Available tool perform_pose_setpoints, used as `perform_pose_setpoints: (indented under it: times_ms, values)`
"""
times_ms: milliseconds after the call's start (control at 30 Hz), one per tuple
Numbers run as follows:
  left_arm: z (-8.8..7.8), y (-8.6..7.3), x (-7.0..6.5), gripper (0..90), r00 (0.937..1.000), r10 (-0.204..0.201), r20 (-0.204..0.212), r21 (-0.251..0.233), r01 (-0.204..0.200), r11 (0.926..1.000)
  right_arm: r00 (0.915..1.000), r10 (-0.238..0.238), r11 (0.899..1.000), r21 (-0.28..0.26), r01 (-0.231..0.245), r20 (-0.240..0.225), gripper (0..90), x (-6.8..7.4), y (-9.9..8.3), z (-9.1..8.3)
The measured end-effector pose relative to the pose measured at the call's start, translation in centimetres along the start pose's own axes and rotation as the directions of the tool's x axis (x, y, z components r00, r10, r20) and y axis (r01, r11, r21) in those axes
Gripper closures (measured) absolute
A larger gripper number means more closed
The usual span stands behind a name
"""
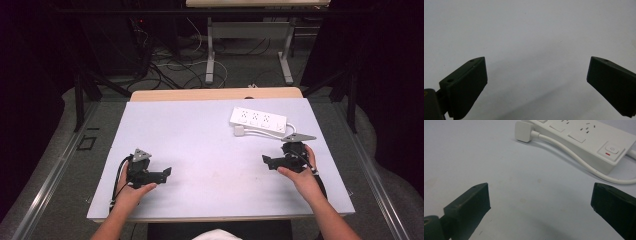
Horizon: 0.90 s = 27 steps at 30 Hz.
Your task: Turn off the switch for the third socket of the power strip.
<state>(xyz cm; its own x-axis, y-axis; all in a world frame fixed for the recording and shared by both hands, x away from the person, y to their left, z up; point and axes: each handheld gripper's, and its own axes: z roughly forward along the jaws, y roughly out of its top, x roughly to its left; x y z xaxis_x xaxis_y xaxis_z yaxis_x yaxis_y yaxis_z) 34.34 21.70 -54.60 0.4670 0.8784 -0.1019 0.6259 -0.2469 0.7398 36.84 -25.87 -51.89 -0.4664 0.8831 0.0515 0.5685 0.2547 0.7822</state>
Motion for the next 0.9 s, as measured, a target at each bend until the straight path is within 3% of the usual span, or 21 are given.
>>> perform_pose_setpoints:
  times_ms: [900]
  values:
    - [-0.1,0.1,0.2,3.2,0.9999,0.011,0.006,0.03,-0.011,0.9995,0.9925,0.099,0.995,-0.011,-0.098,0.072,4.2,-3.0,-3.1,1.5]
